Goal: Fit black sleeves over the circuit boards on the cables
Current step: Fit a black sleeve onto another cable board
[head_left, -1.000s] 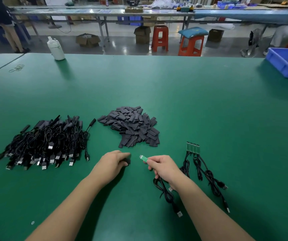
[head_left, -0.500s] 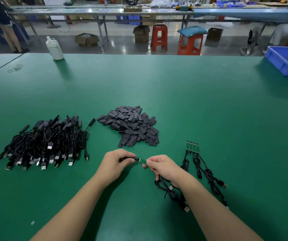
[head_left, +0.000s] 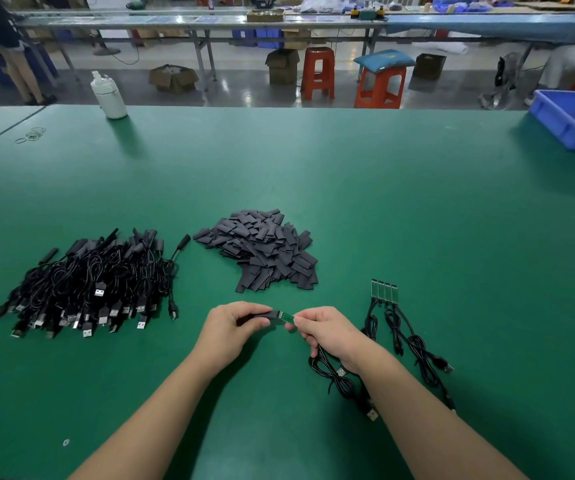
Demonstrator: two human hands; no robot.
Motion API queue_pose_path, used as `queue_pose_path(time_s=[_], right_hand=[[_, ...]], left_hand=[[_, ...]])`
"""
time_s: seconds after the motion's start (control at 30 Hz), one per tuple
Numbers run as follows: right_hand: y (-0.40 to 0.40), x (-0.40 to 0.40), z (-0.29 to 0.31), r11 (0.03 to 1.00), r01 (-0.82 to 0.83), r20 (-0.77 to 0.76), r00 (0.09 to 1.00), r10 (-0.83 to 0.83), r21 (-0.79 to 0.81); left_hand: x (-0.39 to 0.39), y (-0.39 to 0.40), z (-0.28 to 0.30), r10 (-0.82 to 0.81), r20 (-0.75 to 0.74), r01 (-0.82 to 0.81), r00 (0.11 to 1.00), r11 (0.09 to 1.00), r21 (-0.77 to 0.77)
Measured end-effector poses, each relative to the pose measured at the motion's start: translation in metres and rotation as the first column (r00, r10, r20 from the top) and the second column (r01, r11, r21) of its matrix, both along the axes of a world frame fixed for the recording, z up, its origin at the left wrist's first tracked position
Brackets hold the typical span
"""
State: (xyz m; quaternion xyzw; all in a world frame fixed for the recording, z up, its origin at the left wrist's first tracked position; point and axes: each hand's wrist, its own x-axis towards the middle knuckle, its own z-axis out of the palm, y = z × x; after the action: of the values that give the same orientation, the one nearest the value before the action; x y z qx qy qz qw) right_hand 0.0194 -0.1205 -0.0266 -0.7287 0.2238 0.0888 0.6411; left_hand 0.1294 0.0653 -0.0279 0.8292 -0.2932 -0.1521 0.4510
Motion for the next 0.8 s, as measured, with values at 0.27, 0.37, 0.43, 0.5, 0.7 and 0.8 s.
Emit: queue_pose_path(time_s=[0.27, 0.37, 0.43, 0.5, 0.7, 0.8], right_hand=[[-0.001, -0.002, 0.001, 1.0, -0.005, 0.011, 1.0, 0.005, -0.002], [0.0, -0.001, 0.002, 1.0, -0.006, 0.008, 1.0, 0.006, -0.004], [0.0, -0.001, 0.002, 1.0, -0.003, 0.008, 1.0, 0.003, -0.006], [0.0, -0.001, 0.001, 1.0, -0.008, 0.006, 1.0, 0.008, -0.014], [0.0, -0.001, -0.004, 0.995, -0.052, -0.006, 0.999, 0.052, -0.085], [0.001, 0.001, -0.005, 0.991, -0.06, -0.016, 0.998, 0.059, -0.117]], left_hand=[[-0.002, -0.001, 0.003, -0.001, 0.008, 0.001, 1.0, 1.0, -0.008], [-0.001, 0.001, 0.003, -0.025, 0.026, 0.025, 0.999, 1.0, 0.003], [0.0, 0.001, 0.004, -0.037, 0.022, 0.037, 0.999, 0.999, 0.007], [0.0, 0.001, 0.005, -0.039, 0.011, 0.039, 0.999, 0.999, -0.002], [0.001, 0.001, 0.008, -0.137, 0.164, 0.122, 0.977, 0.988, 0.095], [0.006, 0.002, 0.013, -0.31, 0.337, 0.243, 0.889, 0.943, 0.227]])
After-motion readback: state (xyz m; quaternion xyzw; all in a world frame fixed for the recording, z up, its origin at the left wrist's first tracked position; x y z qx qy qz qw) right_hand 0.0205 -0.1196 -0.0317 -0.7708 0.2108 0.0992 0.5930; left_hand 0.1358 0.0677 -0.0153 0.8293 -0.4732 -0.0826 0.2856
